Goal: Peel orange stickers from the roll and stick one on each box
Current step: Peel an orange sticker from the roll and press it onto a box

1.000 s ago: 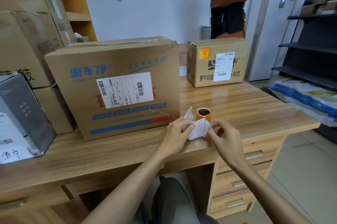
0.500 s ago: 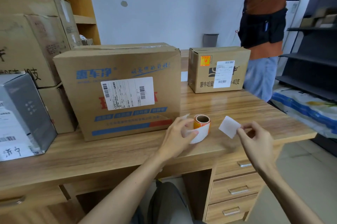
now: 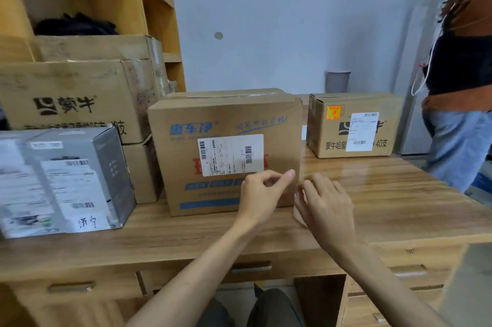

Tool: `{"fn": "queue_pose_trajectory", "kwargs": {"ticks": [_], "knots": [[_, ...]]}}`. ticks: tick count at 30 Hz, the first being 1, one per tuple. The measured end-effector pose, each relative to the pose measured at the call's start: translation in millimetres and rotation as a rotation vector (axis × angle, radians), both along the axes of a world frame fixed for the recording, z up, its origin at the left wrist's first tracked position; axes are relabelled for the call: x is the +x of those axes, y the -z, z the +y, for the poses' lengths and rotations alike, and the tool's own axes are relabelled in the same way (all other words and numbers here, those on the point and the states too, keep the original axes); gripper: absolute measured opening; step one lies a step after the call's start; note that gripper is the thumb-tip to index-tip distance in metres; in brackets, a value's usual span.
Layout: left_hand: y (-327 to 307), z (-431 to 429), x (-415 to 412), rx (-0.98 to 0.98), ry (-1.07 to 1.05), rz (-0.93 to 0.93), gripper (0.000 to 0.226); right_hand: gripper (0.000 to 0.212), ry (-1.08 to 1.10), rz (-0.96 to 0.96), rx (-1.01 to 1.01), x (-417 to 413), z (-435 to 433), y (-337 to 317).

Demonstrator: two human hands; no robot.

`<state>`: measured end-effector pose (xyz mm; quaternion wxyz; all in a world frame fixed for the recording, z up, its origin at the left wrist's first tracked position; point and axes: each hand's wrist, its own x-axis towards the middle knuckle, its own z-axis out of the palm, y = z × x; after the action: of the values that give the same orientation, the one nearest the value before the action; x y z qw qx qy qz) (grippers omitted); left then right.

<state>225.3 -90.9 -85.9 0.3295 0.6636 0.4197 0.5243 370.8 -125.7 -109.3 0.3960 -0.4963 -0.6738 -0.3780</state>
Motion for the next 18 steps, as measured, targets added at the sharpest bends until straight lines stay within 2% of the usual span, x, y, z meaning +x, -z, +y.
{"fn": "queue_pose_trajectory", "kwargs": {"ticks": [4,8,11,15,18], "knots": [[-10,-2,-26,-0.047,-0.064,-0.13,0.013,0.012,-0.045,-0.052,0.071,-32,8,-6],[-25,-3,-59,-0.069,-0.097,-0.166,0.012,0.012,-0.186,-0.043,0.01,-52,6,-18],[-38,1,-92,-0.069,-0.126,-0.128,0.011,0.018,-0.319,0.178,-0.11,-60,6,-32],[-56,-2,-133,0.02,-0.07,-0.004,0.011,0.012,-0.595,0.656,-0.423,-78,17,-55],[-66,-4,-154,0.076,-0.047,0.036,0.013,0.014,-0.715,0.798,-0.56,-97,30,-68]]}}
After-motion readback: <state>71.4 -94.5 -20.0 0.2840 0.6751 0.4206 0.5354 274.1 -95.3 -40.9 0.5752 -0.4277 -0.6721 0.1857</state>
